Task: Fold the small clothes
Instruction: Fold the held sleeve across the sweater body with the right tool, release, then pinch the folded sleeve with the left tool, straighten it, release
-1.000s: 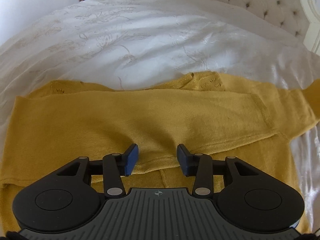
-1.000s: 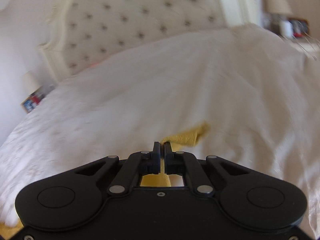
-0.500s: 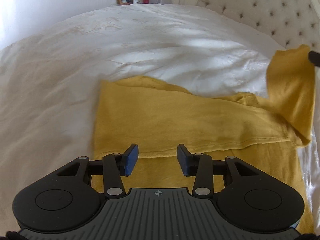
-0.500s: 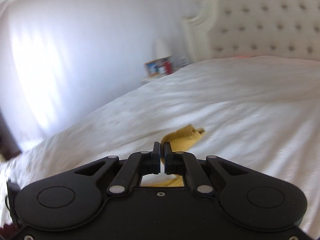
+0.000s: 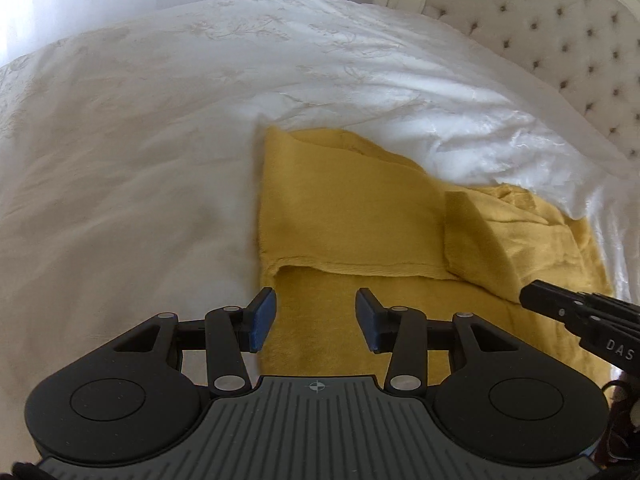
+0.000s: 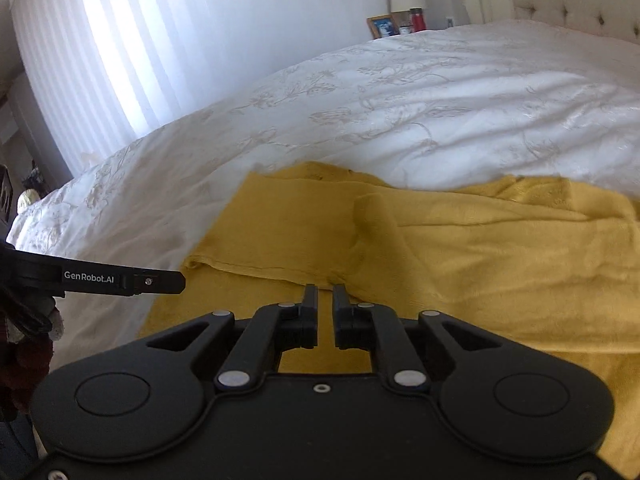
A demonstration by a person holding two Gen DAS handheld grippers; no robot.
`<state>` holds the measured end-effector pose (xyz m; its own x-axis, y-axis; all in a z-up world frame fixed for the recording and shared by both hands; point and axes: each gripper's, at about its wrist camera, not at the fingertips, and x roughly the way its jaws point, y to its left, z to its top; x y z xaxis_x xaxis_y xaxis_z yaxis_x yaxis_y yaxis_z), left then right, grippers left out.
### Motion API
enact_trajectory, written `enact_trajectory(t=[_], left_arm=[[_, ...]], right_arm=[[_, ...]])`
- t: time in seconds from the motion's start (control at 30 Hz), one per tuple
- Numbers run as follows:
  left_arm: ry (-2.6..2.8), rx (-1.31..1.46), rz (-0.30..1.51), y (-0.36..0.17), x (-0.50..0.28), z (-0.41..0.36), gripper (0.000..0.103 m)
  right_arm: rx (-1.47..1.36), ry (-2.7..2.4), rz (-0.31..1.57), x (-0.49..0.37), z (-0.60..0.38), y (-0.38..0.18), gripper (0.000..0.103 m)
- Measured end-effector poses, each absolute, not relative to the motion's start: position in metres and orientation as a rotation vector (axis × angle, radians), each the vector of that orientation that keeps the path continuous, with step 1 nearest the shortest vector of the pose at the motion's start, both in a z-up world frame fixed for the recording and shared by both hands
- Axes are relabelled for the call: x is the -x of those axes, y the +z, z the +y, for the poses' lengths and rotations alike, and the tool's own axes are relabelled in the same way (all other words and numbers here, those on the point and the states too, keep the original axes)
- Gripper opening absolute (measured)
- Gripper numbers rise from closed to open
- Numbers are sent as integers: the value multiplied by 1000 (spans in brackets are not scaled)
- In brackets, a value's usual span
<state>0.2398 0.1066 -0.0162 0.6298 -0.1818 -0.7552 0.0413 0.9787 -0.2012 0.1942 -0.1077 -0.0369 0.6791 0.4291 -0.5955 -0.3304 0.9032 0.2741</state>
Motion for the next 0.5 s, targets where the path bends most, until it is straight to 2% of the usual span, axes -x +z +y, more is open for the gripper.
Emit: enact_trajectory(t=[0.07,0.27,0.33,0.4,0.5], left_arm=[[-176,161,871,-15,-245,91,43],[-282,83,844,-21,-270,40,43],[-312,48,833,-26,-278,24,43],[-329,15,829,-31,-287,12,43],[-323,-20,836,-39,-301,-3,43]], right_arm=[[-179,376,680,-186,-127,-36,37],[-156,199,583,-175,-182,-32,39],[-163,168,548,-177,-194,-27,44],[-185,166,507,-178,-203,-23,55],[-206,192,480,-180,-212,-27,61]])
